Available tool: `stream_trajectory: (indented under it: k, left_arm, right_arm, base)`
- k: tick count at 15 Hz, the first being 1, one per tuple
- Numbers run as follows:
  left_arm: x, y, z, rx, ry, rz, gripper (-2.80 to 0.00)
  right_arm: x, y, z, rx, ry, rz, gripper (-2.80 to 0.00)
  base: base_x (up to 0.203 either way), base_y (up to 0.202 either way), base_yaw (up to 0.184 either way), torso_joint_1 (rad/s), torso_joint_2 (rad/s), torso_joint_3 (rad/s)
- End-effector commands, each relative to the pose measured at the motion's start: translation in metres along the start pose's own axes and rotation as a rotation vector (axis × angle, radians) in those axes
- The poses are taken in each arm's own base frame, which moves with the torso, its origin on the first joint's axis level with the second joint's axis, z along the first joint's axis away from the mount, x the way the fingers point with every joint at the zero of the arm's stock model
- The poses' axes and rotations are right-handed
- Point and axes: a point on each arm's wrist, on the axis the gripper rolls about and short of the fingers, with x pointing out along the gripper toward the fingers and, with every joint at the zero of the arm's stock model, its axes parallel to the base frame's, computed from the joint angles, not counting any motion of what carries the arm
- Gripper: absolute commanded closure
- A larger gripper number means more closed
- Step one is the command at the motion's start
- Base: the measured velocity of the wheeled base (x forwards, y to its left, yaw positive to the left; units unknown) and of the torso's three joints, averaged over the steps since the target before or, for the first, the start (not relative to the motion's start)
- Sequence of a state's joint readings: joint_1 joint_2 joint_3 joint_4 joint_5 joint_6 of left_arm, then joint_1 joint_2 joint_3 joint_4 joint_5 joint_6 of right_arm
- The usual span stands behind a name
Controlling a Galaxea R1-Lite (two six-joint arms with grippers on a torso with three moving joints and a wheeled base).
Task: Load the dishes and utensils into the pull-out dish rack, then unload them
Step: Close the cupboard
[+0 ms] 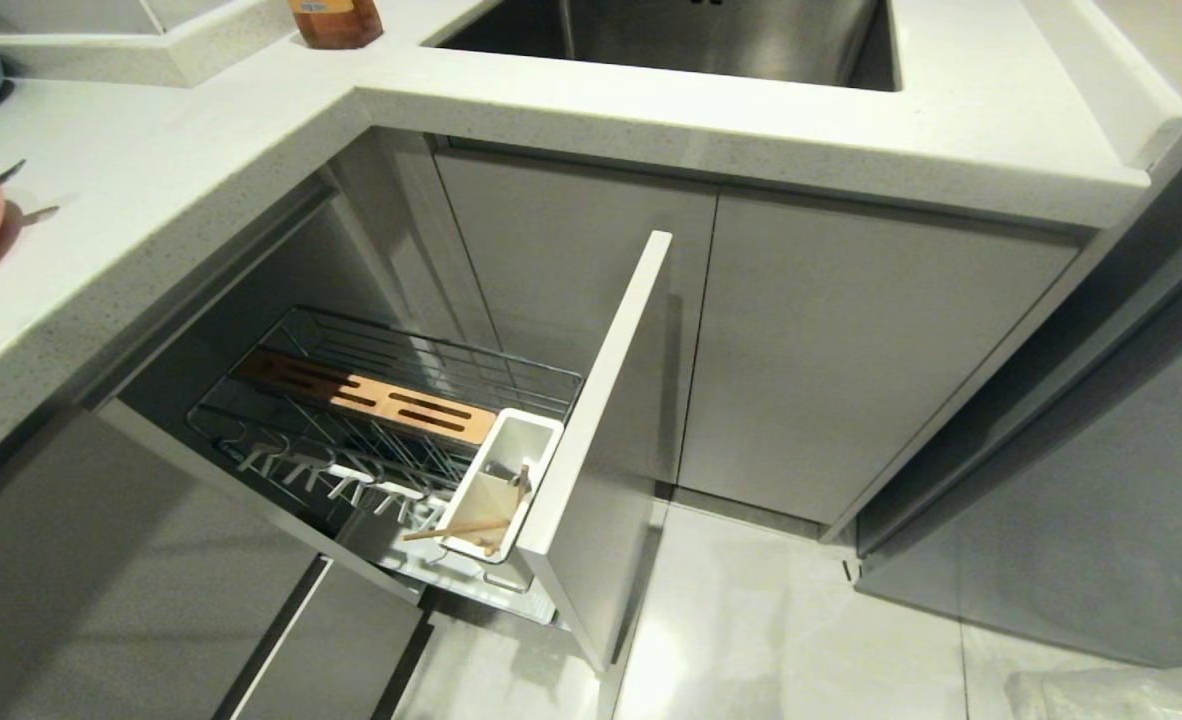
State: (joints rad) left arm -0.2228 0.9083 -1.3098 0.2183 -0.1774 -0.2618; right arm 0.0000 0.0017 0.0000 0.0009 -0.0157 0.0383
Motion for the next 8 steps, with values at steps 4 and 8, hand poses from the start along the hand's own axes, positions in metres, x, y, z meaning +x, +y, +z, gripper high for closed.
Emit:
stream_trajectory:
  k: [4,8]
  left_arm:
    - [0.071,-0.021,-0.017,-0.167,0.240,-0.258,0.00]
    - [0.100,-0.045,-0.050,-0.232,0.431,-0.381,0.00]
  right_arm:
    - [0.000,0.000,-0.001,0.000,0.003,0.000,0.00]
    - [0.000,0.000,-0.001,0.000,0.004,-0.001,0.00]
  base:
    - [0.000,0.000,0.000,0.000,0.00,0.000]
    - [0.000,0.000,0.000,0.000,0.00,0.000]
